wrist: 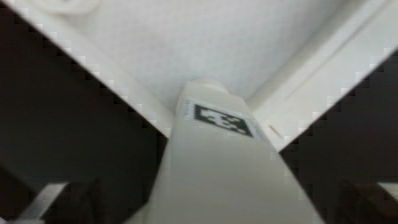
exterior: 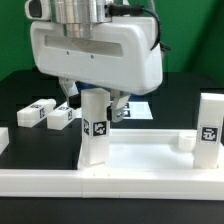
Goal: Assemble desk
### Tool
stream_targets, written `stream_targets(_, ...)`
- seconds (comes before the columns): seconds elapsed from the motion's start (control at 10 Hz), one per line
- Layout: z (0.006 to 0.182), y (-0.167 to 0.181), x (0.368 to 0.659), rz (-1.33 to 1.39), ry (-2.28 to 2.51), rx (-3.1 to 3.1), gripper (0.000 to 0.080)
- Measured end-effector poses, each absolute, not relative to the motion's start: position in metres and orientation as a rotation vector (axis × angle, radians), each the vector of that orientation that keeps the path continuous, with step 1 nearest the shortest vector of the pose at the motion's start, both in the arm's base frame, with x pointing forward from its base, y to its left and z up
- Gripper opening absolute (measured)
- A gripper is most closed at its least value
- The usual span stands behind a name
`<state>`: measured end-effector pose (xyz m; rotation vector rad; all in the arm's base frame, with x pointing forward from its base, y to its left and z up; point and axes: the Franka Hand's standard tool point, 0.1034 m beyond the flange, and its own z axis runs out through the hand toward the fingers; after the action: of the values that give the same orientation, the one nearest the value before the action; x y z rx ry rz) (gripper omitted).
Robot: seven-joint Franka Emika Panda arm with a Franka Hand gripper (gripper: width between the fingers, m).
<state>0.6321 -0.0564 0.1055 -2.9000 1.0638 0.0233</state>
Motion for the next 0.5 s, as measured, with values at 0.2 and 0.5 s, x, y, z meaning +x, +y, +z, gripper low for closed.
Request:
stream_targets(0.2,0.105,-0.0506,0.6324,0.021,0.866,-2.962,0.0648)
stream_targets(0.5,0.1046,-0.048,0.6323,0.015,0.565,-3.041,0.0648)
